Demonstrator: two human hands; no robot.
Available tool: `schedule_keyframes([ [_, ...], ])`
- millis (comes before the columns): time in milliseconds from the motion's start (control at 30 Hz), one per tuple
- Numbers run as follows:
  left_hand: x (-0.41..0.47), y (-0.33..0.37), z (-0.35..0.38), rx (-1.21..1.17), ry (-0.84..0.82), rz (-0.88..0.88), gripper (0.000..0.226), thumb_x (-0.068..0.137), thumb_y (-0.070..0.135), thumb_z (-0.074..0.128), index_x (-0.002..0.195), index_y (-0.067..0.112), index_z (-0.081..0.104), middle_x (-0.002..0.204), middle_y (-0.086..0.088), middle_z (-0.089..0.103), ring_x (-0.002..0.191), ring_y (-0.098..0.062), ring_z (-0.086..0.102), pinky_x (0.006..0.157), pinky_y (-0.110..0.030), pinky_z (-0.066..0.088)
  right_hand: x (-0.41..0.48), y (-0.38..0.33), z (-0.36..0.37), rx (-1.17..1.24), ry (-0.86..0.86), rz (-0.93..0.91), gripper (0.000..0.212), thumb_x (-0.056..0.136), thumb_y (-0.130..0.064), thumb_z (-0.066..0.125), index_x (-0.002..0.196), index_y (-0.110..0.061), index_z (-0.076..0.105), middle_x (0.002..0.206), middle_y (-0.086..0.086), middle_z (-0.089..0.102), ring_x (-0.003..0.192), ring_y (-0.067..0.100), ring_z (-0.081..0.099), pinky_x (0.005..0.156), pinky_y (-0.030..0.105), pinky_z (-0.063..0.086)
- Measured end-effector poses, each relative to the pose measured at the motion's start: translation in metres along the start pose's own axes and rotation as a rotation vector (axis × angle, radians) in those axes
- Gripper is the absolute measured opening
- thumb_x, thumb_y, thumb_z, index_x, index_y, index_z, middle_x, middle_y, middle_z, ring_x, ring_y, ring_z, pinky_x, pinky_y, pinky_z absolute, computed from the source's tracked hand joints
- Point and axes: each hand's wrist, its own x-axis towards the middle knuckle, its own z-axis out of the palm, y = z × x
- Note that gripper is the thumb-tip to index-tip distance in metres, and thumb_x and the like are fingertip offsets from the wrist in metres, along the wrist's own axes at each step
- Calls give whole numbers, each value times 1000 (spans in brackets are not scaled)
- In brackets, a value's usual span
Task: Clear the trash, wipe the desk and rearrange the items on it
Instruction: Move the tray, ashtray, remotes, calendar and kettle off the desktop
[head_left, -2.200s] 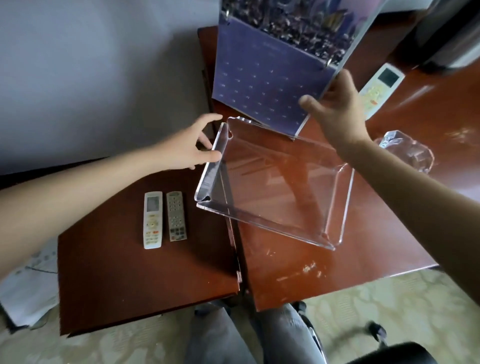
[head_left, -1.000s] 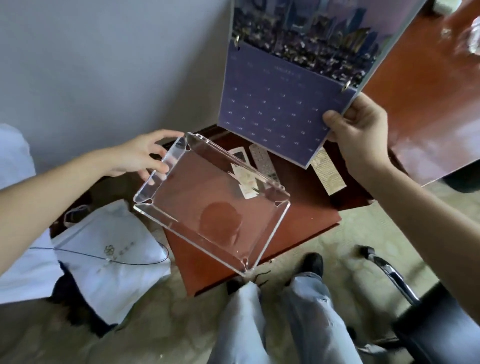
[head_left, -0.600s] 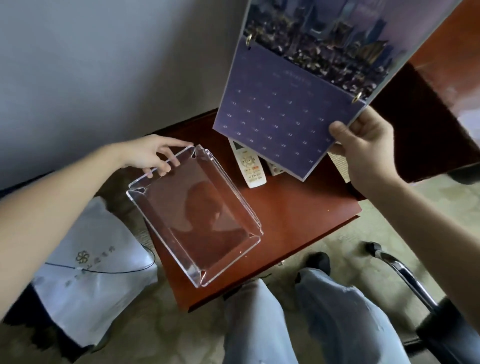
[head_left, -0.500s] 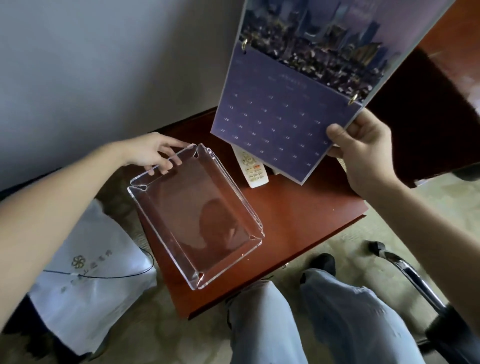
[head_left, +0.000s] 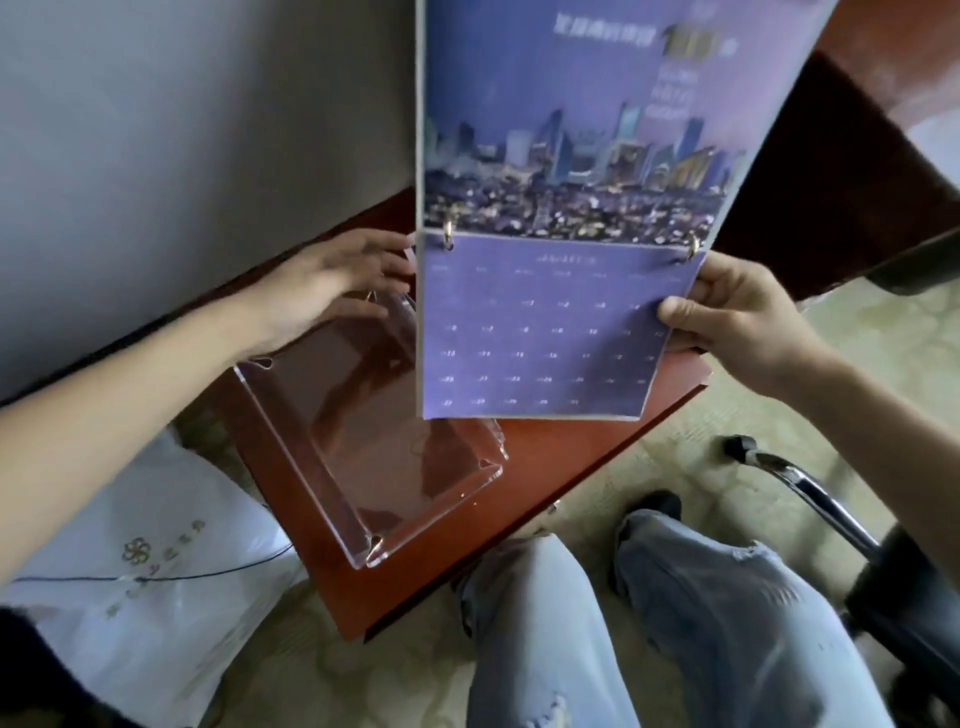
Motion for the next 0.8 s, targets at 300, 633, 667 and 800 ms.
schedule_keyframes([
  [300, -24, 43, 108, -269, -140, 69, 61, 72, 40, 76, 123, 18, 49, 114, -1, 64, 103, -19, 62, 92, -41, 50, -19, -1, -49, -135, 29, 74, 28, 71, -9, 66, 77, -36, 73, 71, -15, 71, 67, -1, 66, 61, 14, 52],
  [633, -32, 29, 179, 185, 350, 167, 20, 81, 17, 69, 94, 32, 64, 99, 11, 68, 95, -9, 65, 91, -38, 49, -13, 51, -65, -387, 137, 47, 19, 78, 5, 58, 94, -6, 59, 79, -13, 68, 79, 0, 59, 80, 22, 48],
  [667, -33, 28, 180, 161, 383, 169, 21, 80, 20, 68, 94, 34, 64, 99, 13, 68, 98, -11, 65, 93, -42, 48, -8, 54, -65, -404, 158, 18, 21, 78, 2, 58, 99, -3, 59, 87, -2, 67, 86, 8, 59, 86, 31, 47],
  [800, -33, 26, 185, 232, 446, 123, 22, 86, 11, 64, 95, 31, 64, 100, 9, 68, 98, -16, 65, 93, -45, 49, 1, 57, -68, -619, 163, 15, 37, 75, -28, 59, 102, -4, 54, 101, 24, 63, 94, 37, 60, 90, 50, 47],
])
